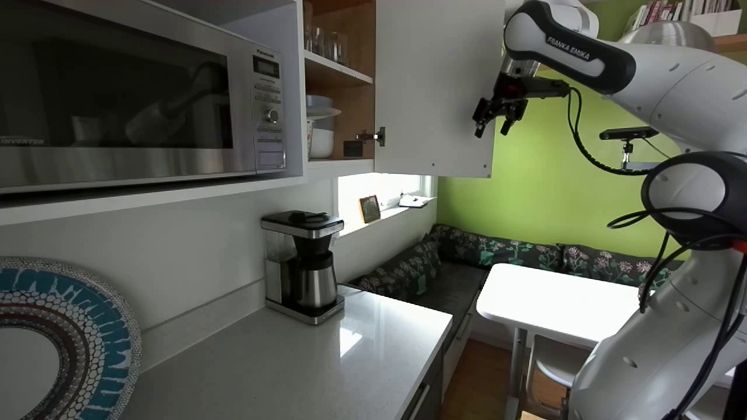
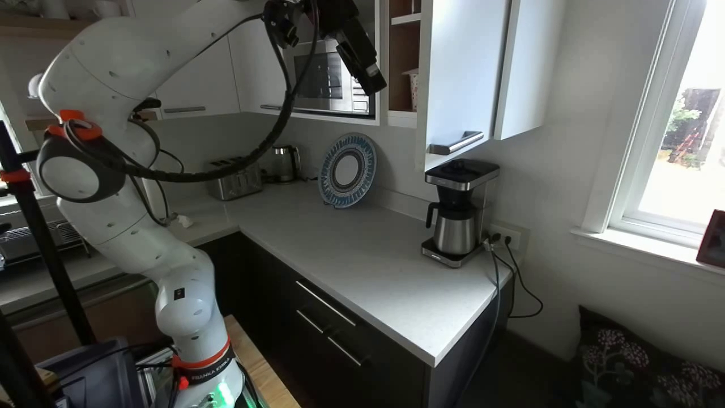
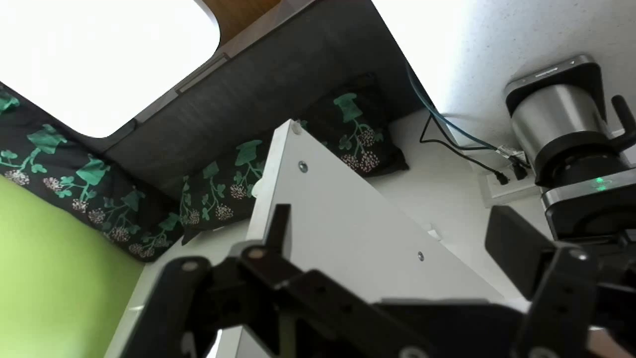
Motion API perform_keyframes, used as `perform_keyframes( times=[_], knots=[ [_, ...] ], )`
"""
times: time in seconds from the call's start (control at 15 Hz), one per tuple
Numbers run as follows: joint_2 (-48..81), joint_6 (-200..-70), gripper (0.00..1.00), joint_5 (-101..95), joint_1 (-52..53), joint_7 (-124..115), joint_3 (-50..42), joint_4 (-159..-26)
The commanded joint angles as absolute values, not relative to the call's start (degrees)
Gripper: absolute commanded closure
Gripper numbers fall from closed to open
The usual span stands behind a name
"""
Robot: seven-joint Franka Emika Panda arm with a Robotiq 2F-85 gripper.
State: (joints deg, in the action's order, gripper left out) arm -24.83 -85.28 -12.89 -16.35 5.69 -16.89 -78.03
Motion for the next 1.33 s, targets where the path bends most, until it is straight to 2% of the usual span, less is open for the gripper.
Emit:
perform_keyframes(
  times=[0.0, 0.4, 1.27],
  knots=[
    [-24.14, -83.67, 0.00, -13.96, -15.38, 12.77, -20.53, -75.24],
    [-23.98, -85.71, 0.00, -10.71, -13.10, 27.21, -28.56, -73.35],
    [-21.77, -89.64, 0.00, 7.82, -3.30, 42.01, -42.27, -69.98]
  ],
)
